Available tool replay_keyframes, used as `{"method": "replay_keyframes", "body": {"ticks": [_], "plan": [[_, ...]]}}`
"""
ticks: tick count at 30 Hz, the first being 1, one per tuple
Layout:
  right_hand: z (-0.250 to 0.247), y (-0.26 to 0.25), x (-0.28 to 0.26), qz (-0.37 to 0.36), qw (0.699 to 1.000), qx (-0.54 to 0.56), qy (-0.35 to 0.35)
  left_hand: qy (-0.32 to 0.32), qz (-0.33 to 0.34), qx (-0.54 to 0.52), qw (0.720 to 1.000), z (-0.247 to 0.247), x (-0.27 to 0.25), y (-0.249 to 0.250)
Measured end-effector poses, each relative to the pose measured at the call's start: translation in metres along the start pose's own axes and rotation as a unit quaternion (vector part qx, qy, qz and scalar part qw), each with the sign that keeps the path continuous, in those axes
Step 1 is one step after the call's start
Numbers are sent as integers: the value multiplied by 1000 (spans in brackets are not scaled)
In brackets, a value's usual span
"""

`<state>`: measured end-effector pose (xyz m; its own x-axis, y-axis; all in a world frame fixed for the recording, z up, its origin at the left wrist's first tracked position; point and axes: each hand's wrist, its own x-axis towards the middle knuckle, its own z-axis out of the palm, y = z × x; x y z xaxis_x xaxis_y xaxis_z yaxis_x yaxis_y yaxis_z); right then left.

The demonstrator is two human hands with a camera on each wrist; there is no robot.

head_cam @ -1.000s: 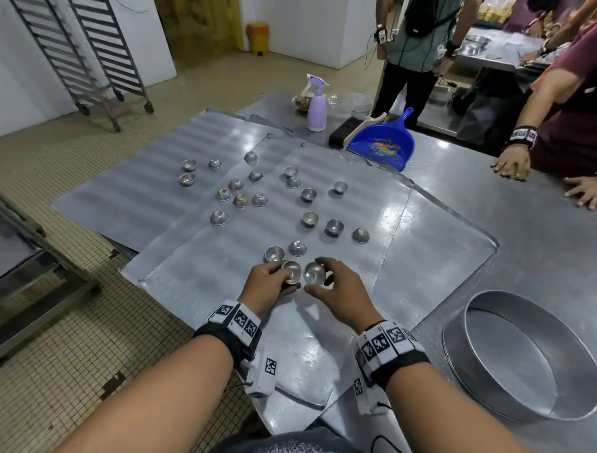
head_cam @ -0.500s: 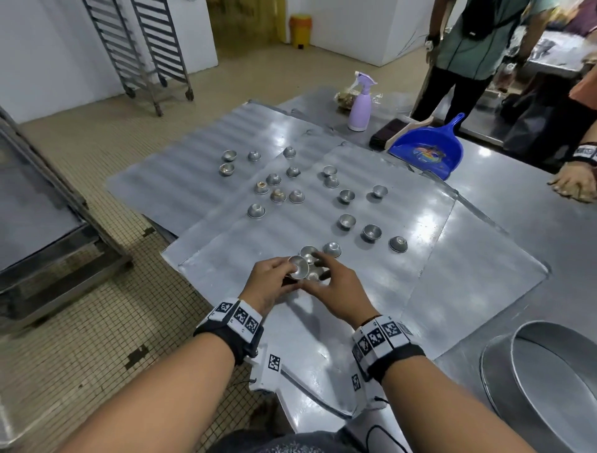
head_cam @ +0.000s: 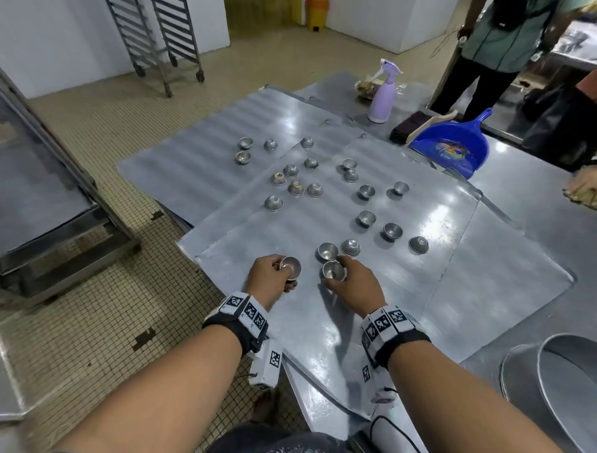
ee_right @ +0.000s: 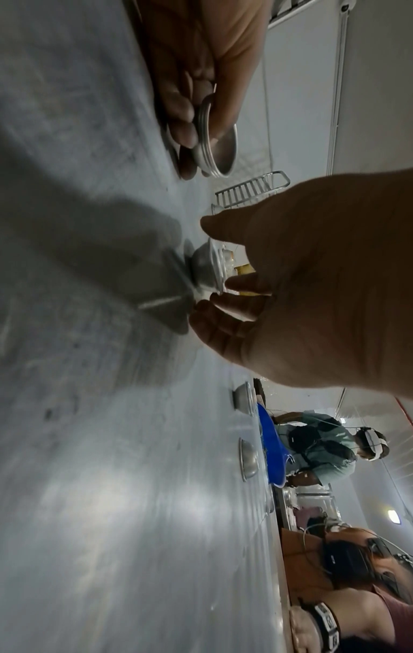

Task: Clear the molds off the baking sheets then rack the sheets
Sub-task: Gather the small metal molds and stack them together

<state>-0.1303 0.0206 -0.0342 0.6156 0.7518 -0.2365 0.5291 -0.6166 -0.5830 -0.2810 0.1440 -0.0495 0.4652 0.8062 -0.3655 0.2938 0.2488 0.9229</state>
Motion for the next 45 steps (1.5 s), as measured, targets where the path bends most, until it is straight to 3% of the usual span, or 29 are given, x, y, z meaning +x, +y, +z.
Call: {"method": "replay_keyframes", "body": {"ticks": [10, 23, 27, 34, 45], "plan": [[4, 2, -2, 4, 1000, -29, 8, -14, 0, 5, 1000, 0, 3, 2], [-5, 20, -18, 15, 1000, 11, 14, -46, 6, -5, 999, 12, 4, 4], [-4, 6, -19, -28, 995, 85, 49, -48, 10, -34, 998, 11, 1, 7], [8, -22, -11, -88, 986, 134, 48, -59, -26, -117, 991, 7, -5, 20], [28, -44, -2, -92, 987, 125, 46, -61, -69, -231, 969, -5, -1, 26]]}}
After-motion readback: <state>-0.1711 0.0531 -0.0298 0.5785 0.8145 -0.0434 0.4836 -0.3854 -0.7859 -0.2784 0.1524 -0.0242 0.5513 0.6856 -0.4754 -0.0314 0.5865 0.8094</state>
